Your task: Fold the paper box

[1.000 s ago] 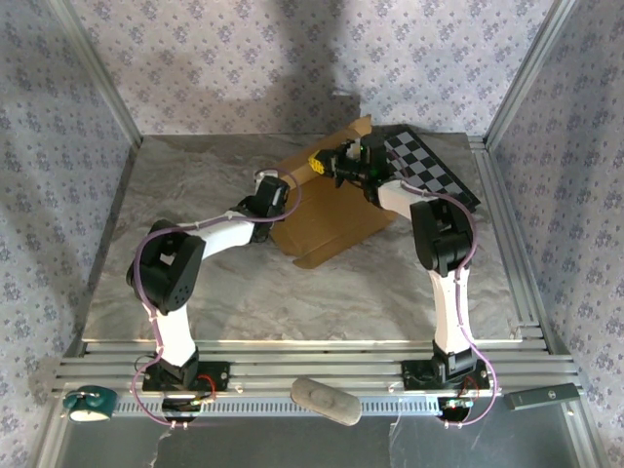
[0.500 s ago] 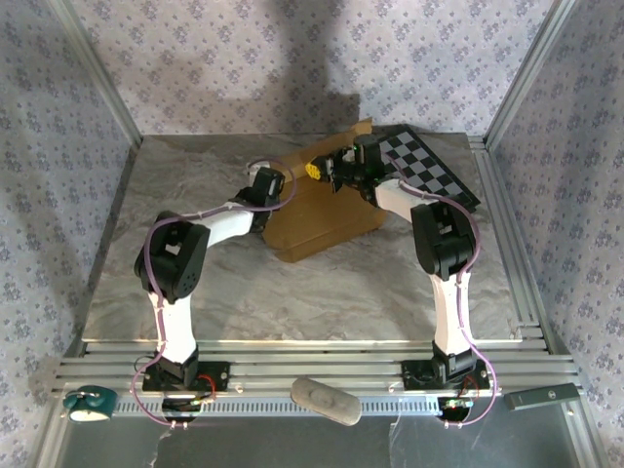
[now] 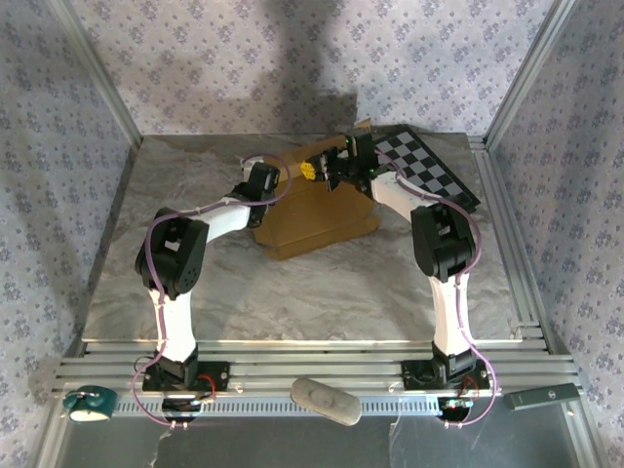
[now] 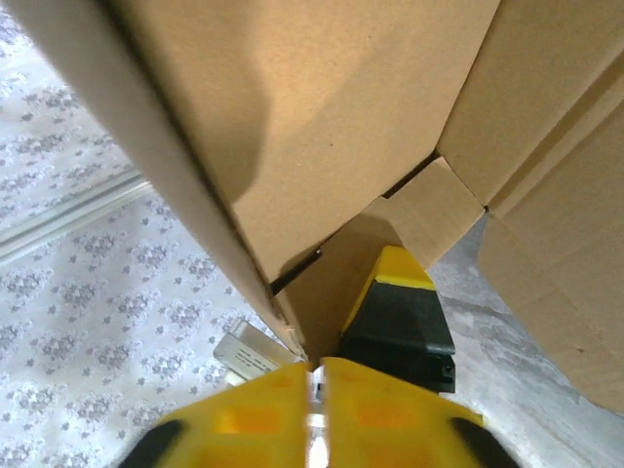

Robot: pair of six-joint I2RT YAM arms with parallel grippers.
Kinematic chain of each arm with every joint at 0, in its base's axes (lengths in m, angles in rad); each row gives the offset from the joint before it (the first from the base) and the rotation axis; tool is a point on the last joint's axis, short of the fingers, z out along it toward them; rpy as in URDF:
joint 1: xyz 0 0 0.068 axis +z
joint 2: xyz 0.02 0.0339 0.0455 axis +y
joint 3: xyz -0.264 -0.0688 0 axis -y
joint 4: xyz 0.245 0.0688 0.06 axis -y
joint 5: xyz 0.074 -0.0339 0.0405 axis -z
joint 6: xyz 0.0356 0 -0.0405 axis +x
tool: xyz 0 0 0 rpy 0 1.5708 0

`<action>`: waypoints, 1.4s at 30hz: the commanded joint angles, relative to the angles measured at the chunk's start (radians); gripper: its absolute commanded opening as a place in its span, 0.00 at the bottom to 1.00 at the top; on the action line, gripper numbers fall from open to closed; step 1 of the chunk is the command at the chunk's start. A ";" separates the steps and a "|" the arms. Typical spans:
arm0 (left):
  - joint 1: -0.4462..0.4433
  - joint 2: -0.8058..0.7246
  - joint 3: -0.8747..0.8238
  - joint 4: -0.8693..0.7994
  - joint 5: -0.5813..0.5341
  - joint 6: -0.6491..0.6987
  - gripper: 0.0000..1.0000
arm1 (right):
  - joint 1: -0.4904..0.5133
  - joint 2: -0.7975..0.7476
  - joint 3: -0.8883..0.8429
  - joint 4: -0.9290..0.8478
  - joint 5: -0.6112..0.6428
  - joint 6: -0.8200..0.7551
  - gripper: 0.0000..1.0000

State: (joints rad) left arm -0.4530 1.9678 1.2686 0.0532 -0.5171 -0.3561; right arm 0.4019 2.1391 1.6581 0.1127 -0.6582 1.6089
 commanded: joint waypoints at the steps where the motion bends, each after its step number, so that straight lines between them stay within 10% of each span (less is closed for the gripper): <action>1: 0.007 0.007 -0.019 -0.002 -0.012 0.056 0.00 | -0.004 -0.083 0.021 -0.048 0.056 -0.048 0.45; 8: 0.048 -0.077 -0.037 -0.006 0.098 0.114 0.00 | -0.061 -0.334 -0.095 -0.126 0.226 -0.347 0.65; 25: 0.297 -0.199 0.073 -0.161 0.903 -0.095 0.00 | -0.309 -0.727 -0.369 -0.199 0.338 -0.827 0.70; 42: 0.362 -0.155 0.250 -0.485 1.225 -0.188 0.00 | -0.287 -0.899 -0.539 -0.064 0.183 -1.438 0.92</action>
State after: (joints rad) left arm -0.0860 1.8030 1.4551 -0.3103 0.6285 -0.5690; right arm 0.1299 1.2228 1.0554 0.0330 -0.4091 0.3050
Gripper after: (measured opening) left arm 0.062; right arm 0.921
